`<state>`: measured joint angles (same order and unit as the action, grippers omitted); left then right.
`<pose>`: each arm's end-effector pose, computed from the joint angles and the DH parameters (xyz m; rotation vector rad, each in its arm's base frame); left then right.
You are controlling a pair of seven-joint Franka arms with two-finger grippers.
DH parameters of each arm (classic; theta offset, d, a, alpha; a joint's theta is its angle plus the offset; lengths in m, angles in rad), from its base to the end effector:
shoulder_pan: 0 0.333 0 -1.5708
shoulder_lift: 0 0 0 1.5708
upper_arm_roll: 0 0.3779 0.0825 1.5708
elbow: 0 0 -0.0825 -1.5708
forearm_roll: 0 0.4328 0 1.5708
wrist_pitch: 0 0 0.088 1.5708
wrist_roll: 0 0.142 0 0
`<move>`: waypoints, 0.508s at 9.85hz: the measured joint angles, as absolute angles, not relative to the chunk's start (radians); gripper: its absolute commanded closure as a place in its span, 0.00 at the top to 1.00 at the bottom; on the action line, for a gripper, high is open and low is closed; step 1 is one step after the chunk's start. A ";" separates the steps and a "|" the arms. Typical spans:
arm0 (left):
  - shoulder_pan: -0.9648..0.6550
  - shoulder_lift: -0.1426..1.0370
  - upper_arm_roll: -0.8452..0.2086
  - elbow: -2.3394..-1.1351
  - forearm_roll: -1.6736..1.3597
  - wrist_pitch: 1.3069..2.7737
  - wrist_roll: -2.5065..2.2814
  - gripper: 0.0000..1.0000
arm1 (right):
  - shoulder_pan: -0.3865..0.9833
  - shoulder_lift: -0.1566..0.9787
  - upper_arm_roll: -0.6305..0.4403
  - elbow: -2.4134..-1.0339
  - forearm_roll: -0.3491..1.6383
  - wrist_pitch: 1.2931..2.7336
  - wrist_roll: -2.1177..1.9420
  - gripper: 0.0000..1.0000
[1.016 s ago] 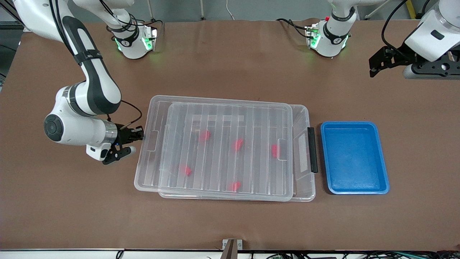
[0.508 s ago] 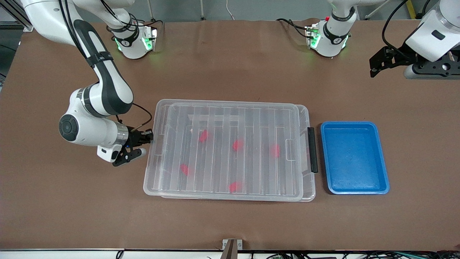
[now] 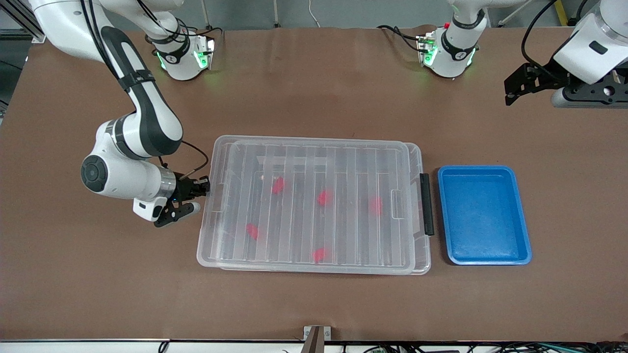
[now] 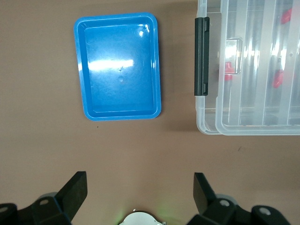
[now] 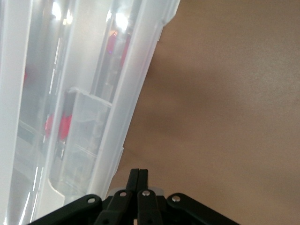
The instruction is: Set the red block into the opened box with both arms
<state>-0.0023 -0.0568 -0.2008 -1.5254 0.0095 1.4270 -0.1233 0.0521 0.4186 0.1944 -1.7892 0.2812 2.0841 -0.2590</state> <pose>0.5534 -0.1165 0.6950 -3.1112 0.1215 0.0604 0.6740 0.1826 0.3111 -2.7798 -0.4769 0.1671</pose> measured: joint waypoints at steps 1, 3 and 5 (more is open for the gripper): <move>-0.003 -0.057 -0.202 -1.526 0.009 1.427 -0.123 1.00 | 0.052 0.419 0.199 -1.789 0.281 2.086 -0.254 0.10; -0.004 -0.053 -0.214 -1.526 0.009 1.427 -0.123 1.00 | 0.028 0.416 0.196 -1.779 0.281 2.080 -0.245 0.99; -0.004 -0.048 -0.227 -1.527 0.009 1.428 -0.123 1.00 | -0.015 0.351 0.130 -1.738 0.277 2.012 -0.245 1.00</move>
<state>-0.0041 -0.0477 -0.2272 -1.5265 0.0095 1.4279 -0.1233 -0.0146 0.3507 0.1305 -1.7383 0.2769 2.0125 -0.2449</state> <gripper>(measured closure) 0.000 0.731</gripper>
